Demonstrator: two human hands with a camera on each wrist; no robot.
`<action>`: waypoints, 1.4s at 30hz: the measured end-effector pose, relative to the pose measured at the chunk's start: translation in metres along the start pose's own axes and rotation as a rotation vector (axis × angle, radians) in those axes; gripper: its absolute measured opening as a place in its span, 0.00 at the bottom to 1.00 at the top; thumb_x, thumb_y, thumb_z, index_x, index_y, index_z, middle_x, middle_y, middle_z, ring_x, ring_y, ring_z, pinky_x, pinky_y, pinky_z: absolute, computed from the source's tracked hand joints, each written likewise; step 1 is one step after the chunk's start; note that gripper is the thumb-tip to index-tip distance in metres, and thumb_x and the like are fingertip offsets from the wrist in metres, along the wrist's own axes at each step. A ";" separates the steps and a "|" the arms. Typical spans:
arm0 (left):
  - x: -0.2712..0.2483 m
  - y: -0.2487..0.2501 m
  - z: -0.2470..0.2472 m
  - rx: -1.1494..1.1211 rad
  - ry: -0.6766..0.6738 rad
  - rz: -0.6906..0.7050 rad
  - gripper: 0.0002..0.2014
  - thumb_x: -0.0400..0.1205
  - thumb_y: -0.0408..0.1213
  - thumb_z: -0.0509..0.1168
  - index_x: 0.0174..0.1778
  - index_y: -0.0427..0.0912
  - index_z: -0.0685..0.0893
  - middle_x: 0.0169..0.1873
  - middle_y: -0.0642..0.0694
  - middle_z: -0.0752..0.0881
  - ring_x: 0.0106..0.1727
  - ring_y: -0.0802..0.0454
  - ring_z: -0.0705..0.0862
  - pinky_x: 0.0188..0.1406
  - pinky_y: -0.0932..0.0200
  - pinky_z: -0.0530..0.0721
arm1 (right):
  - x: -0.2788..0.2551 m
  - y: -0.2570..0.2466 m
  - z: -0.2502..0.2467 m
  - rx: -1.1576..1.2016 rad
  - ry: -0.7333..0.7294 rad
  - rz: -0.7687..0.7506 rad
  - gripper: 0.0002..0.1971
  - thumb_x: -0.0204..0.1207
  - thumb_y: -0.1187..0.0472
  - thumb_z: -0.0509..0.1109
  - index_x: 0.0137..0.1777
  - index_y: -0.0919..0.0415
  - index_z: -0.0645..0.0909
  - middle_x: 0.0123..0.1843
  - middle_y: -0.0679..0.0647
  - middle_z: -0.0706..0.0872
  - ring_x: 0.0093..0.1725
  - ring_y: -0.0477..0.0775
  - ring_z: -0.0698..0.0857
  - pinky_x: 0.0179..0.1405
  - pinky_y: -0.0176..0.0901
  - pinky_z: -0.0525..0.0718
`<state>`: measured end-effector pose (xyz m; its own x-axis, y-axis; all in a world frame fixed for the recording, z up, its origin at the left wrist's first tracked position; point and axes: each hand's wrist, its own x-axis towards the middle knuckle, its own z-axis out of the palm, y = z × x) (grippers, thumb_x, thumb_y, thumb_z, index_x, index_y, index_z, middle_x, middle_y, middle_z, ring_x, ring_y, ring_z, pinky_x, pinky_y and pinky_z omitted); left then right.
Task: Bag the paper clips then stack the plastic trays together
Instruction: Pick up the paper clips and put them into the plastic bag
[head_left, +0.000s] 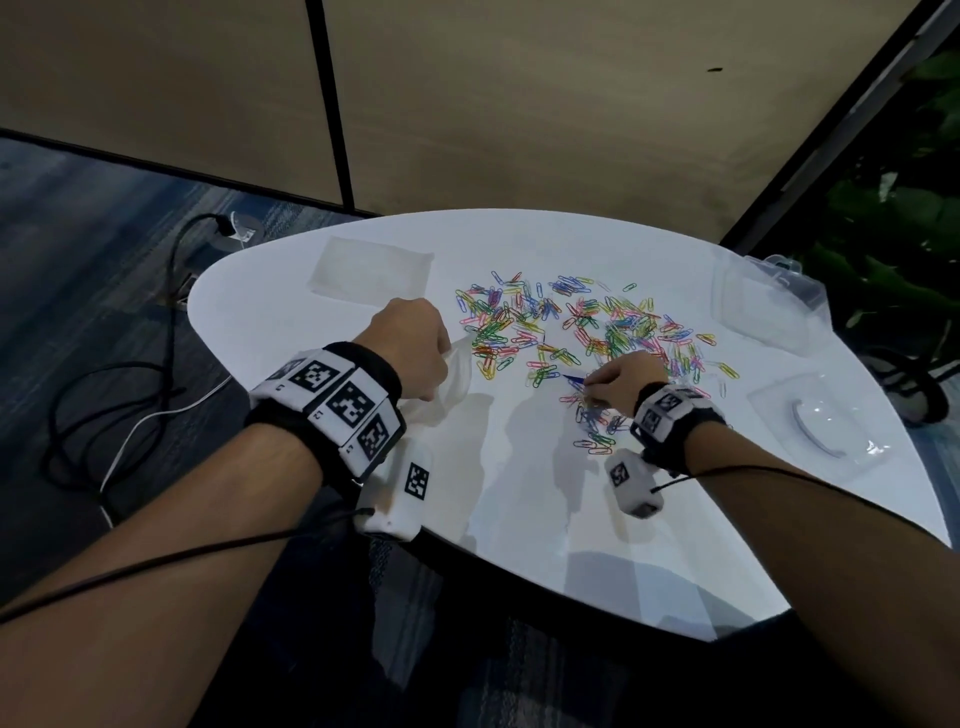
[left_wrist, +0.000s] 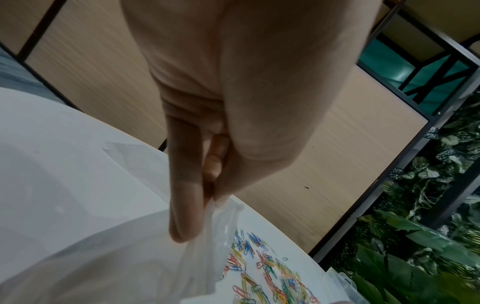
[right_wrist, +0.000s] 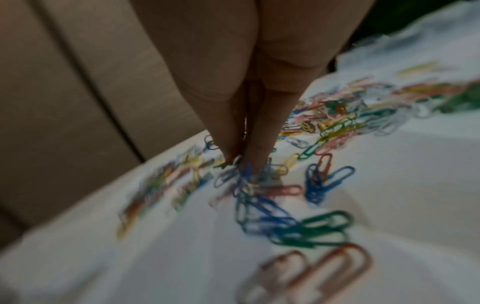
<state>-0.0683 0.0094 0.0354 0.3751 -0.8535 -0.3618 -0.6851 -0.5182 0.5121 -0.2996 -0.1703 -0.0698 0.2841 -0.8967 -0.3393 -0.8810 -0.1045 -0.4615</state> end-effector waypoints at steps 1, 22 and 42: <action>0.000 0.001 0.001 -0.005 -0.003 0.005 0.13 0.77 0.21 0.63 0.47 0.37 0.92 0.34 0.41 0.94 0.37 0.46 0.94 0.51 0.47 0.93 | -0.002 -0.001 -0.006 0.209 -0.028 0.080 0.05 0.71 0.66 0.79 0.47 0.63 0.92 0.43 0.57 0.93 0.37 0.49 0.90 0.47 0.38 0.90; 0.000 0.049 0.034 -0.216 -0.021 0.078 0.12 0.81 0.24 0.63 0.53 0.34 0.91 0.36 0.36 0.93 0.36 0.45 0.95 0.50 0.50 0.94 | -0.081 -0.090 0.004 0.576 -0.256 -0.091 0.11 0.67 0.73 0.70 0.45 0.64 0.91 0.43 0.67 0.90 0.41 0.57 0.87 0.54 0.55 0.90; 0.009 0.054 0.024 0.032 0.047 0.075 0.14 0.76 0.20 0.66 0.53 0.30 0.92 0.38 0.34 0.94 0.45 0.39 0.94 0.56 0.45 0.92 | -0.038 0.089 0.005 -0.866 -0.143 -0.527 0.30 0.84 0.42 0.32 0.86 0.43 0.46 0.88 0.48 0.43 0.87 0.64 0.47 0.84 0.66 0.54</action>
<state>-0.1168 -0.0251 0.0412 0.3503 -0.8920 -0.2857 -0.7316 -0.4510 0.5112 -0.3865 -0.1431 -0.1019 0.7068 -0.5930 -0.3857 -0.5855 -0.7964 0.1514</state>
